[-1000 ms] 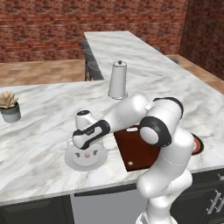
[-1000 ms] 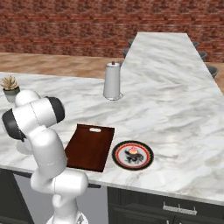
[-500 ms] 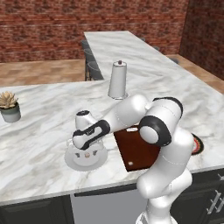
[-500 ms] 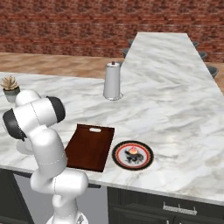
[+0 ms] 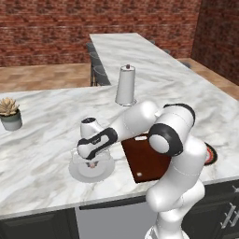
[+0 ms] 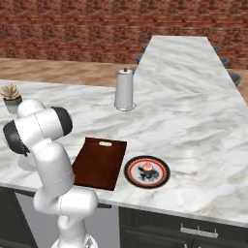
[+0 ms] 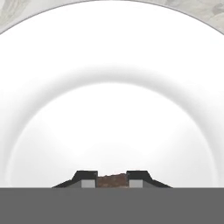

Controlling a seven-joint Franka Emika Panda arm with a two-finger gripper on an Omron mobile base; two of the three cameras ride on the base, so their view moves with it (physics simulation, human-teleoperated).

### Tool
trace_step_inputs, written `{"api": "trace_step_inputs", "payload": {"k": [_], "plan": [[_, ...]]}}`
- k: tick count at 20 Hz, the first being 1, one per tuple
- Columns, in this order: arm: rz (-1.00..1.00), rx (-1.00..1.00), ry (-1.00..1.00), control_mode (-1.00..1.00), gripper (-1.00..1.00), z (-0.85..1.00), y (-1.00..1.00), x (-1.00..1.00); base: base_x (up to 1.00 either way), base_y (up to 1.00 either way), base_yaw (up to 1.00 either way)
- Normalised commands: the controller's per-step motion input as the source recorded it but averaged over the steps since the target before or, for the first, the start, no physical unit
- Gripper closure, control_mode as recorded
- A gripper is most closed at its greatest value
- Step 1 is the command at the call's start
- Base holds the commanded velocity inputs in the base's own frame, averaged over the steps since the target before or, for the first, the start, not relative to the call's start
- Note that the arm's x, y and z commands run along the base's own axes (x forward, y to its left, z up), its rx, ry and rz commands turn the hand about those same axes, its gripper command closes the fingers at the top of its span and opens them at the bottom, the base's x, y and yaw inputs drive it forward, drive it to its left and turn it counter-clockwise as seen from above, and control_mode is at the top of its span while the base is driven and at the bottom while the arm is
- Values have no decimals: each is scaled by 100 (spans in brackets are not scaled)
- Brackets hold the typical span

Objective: Move the dessert items from the plate to the tray.

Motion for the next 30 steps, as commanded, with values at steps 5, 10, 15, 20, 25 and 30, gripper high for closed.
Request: {"api": "trace_step_inputs", "payload": {"k": [5,10,15,20,25,30], "plan": [[0,0,0,-100,100,0,0,-1,0,0,0],[0,-1,-1,-100,100,21,-9,1,0,0,0],[-2,0,6,-100,100,95,-66,0,0,0,0],[-4,0,9,-100,100,86,-97,13,0,0,0],[-7,-9,13,-100,100,39,-97,49,0,0,0],[-11,-17,11,-100,100,11,-84,40,0,0,0]]}}
